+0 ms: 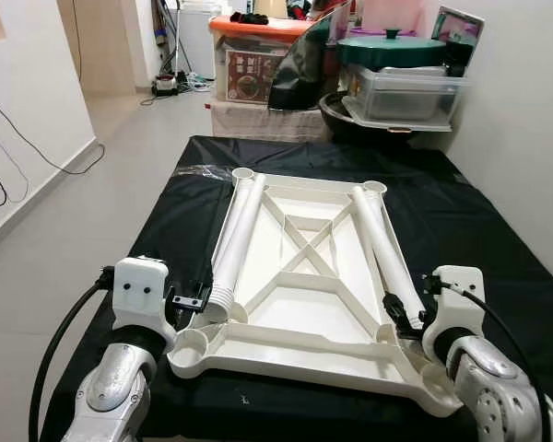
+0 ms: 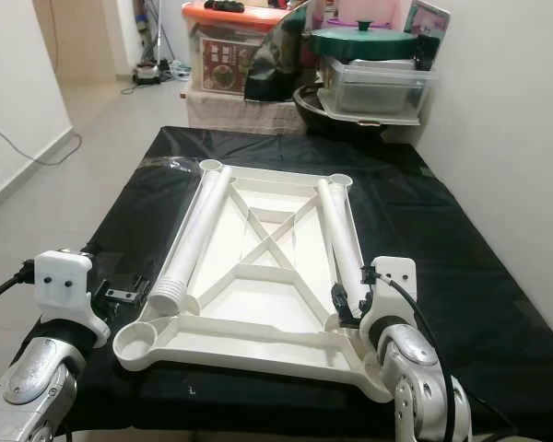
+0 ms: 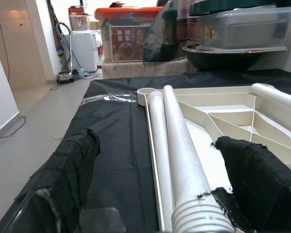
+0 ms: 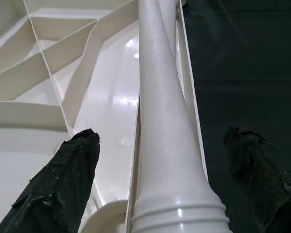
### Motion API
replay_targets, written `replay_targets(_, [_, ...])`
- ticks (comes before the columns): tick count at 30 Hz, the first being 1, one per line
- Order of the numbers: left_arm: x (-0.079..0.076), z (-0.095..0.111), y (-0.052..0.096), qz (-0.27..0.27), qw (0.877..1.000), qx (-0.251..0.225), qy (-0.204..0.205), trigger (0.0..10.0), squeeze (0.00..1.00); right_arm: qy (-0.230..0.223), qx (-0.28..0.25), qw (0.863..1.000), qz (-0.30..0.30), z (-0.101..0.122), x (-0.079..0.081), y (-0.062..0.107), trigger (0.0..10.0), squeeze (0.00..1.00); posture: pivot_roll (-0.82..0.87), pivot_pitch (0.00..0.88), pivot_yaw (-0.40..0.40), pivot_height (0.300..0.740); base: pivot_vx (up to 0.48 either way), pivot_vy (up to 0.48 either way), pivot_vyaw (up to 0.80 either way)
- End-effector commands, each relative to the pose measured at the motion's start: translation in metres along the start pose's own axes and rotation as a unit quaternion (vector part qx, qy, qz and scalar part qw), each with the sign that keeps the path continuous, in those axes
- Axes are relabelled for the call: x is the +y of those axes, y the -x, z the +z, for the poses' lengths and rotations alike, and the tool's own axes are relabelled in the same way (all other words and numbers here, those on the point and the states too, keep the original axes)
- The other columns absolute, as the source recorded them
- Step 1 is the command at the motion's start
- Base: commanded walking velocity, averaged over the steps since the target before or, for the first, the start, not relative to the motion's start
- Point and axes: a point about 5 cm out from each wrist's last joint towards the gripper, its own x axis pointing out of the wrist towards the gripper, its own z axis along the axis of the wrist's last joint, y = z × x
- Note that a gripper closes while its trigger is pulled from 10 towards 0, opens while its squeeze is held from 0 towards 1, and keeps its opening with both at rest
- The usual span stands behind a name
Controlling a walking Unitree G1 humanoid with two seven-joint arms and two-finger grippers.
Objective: Building children table
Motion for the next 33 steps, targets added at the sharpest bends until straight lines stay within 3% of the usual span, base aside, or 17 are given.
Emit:
replay_targets(1, [0.001,-0.002,0.000,0.001,1.000,0.006,-0.003,10.0,0.00,-0.003,0.018,1.000,-0.007,-0.006,-0.003,-0.003,10.0,0.00,0.00,0.000,-0.087,0.740,0.000,0.000,0.00])
replay_targets(9, [0.002,-0.005,0.000,0.004,1.000,0.009,-0.005,10.0,0.00,0.008,0.073,0.997,0.006,-0.022,-0.004,-0.003,10.0,0.00,0.00,0.000,-0.096,0.740,0.000,0.000,0.00])
replay_targets(17, [0.001,-0.006,-0.001,0.003,1.000,0.012,-0.007,10.0,0.00,-0.004,0.095,0.996,0.003,-0.028,-0.006,-0.002,10.0,0.00,0.00,0.000,-0.095,0.740,0.000,0.000,0.00])
replay_targets(18, [0.001,-0.007,-0.001,0.002,1.000,0.014,-0.009,10.0,0.00,-0.020,0.106,0.994,0.007,-0.031,-0.006,-0.001,4.7,0.00,-0.01,0.000,-0.094,0.740,0.000,0.000,0.00])
replay_targets(19, [0.001,-0.007,-0.001,0.002,1.000,0.014,-0.009,10.0,0.00,-0.020,0.106,0.994,0.007,-0.031,-0.006,-0.001,4.7,0.00,-0.01,0.000,-0.094,0.740,0.000,0.000,0.00])
replay_targets(20, [0.001,-0.007,-0.001,0.002,1.000,0.015,-0.010,10.0,0.00,-0.029,0.110,0.993,0.011,-0.032,-0.005,-0.001,2.0,0.00,-0.01,0.000,-0.094,0.740,0.000,0.000,0.00])
replay_targets(21, [0.001,-0.008,-0.002,0.001,1.000,0.015,-0.010,10.0,0.00,-0.033,0.109,0.993,0.014,-0.032,-0.004,-0.001,0.0,0.00,-0.01,0.000,-0.093,0.740,0.000,0.000,0.00])
replay_targets(32, [0.002,-0.009,-0.002,0.003,1.000,0.017,-0.014,10.0,0.00,-0.041,0.081,0.996,0.026,-0.026,0.002,-0.002,0.0,0.00,0.00,0.000,-0.092,0.740,0.000,0.000,0.00])
replay_targets(33, [0.003,-0.009,-0.003,0.004,1.000,0.017,-0.014,10.0,0.00,-0.050,0.051,0.997,0.040,-0.017,0.007,-0.003,0.0,0.00,0.00,0.000,-0.087,0.740,0.000,0.000,0.00])
